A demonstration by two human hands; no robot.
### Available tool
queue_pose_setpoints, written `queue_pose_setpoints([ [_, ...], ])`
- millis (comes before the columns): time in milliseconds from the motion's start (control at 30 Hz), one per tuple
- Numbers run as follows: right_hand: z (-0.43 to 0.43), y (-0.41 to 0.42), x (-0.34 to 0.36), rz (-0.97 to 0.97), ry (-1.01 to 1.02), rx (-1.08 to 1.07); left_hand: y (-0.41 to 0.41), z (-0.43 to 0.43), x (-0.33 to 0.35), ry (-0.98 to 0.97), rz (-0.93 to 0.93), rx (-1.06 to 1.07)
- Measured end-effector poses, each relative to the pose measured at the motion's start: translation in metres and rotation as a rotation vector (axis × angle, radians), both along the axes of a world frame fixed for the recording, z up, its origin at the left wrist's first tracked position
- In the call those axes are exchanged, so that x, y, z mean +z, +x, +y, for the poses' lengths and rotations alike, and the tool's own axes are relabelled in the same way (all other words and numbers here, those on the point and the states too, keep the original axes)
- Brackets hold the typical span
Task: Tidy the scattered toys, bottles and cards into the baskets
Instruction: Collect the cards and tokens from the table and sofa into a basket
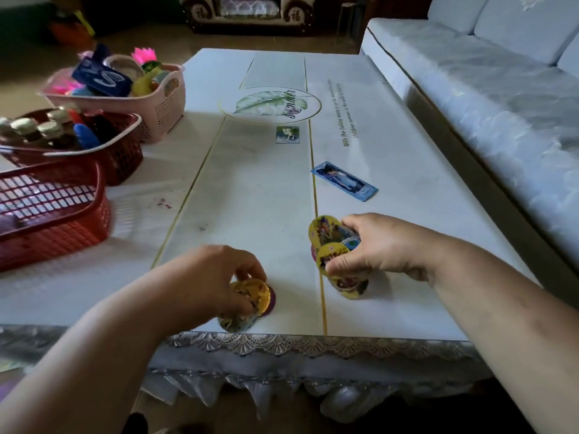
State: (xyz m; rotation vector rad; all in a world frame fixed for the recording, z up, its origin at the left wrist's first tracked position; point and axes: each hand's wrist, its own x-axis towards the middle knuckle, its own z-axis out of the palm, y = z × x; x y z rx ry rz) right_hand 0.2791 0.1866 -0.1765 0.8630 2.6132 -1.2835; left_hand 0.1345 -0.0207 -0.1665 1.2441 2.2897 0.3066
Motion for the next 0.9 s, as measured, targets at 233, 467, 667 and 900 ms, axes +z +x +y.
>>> queue_pose_setpoints([
  [233, -0.016, -0.029, -0.017, 0.128, -0.04, -0.058, 0.004, 0.001, -0.003, -0.107, 0.104, -0.066],
  [467, -0.018, -0.036, -0.016, 0.225, -0.106, -0.112, -0.008, -0.002, -0.008, 0.02, -0.042, 0.055],
  [667, -0.054, -0.069, -0.031, 0.436, -0.035, -0.062, -0.029, 0.011, -0.027, 0.585, -0.36, 0.464],
  [900, -0.073, -0.085, -0.037, 0.43, 0.092, -0.03, -0.019, 0.025, -0.029, 0.732, -0.715, 0.57],
])
